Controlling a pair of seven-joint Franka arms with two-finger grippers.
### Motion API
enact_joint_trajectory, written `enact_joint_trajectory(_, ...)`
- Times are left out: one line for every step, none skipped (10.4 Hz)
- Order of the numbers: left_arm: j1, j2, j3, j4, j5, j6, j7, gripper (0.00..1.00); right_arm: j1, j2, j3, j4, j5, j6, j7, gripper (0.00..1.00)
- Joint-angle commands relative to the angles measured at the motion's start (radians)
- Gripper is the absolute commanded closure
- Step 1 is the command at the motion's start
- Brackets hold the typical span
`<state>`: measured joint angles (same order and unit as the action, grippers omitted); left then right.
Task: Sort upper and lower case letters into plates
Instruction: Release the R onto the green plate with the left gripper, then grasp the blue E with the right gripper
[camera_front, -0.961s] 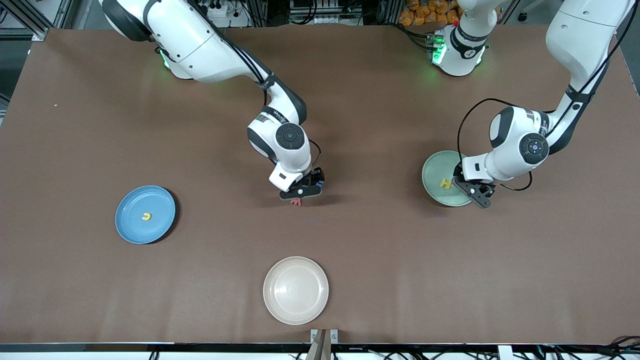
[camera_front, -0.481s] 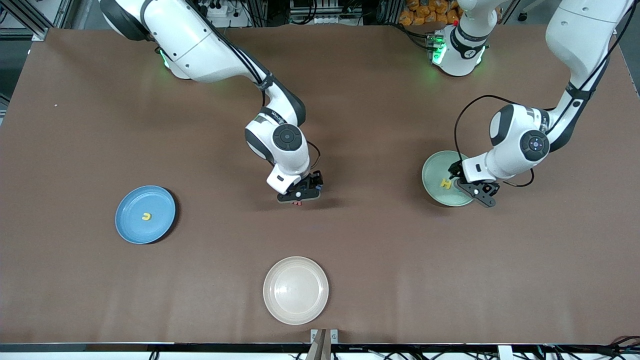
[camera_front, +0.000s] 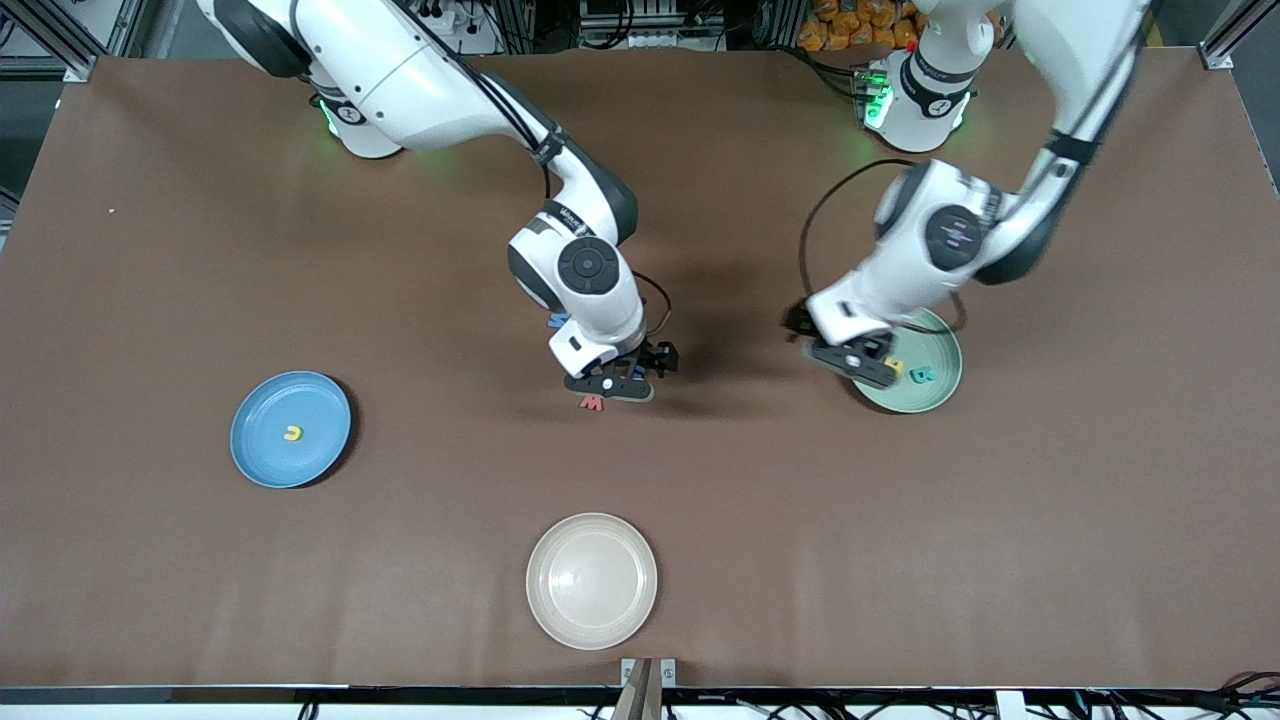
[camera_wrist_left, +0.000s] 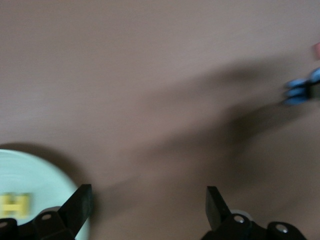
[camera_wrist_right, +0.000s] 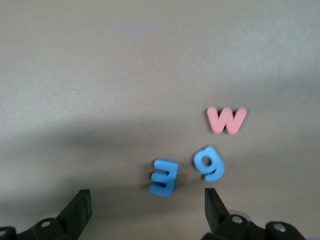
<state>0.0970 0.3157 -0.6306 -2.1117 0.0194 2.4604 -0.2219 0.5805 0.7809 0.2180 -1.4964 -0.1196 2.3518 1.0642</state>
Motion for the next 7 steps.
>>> enact_joint_trajectory(-0.051,0.039,0.006,0.081,-0.018,-0.012,-0.082,0.0,0.021,0.069,-0.029,0.067,0.023,-0.011,0.117,0.0)
enact_joint_trajectory(-0.045,0.039,0.006,0.082,-0.016,-0.014,-0.079,0.0,0.024,0.083,-0.037,0.067,0.02,-0.009,0.118,0.0)
enact_joint_trajectory(-0.04,0.036,0.006,0.076,-0.012,-0.018,-0.077,0.0,0.022,0.089,-0.043,0.067,0.02,-0.009,0.119,0.0)
enact_joint_trajectory(-0.037,0.036,0.009,0.073,-0.012,-0.021,-0.061,0.0,0.022,0.089,-0.046,0.067,0.021,-0.009,0.119,0.0)
enact_joint_trajectory(-0.037,0.037,0.011,0.072,-0.012,-0.021,-0.045,0.0,0.021,0.089,-0.052,0.068,0.035,-0.009,0.119,0.0)
enact_joint_trajectory(-0.037,0.037,0.011,0.072,-0.012,-0.021,-0.045,0.0,0.022,0.089,-0.055,0.07,0.067,-0.011,0.119,0.0)
enact_joint_trajectory(-0.037,0.039,0.011,0.072,-0.012,-0.023,-0.045,0.0,0.024,0.087,-0.057,0.073,0.08,-0.012,0.122,0.0)
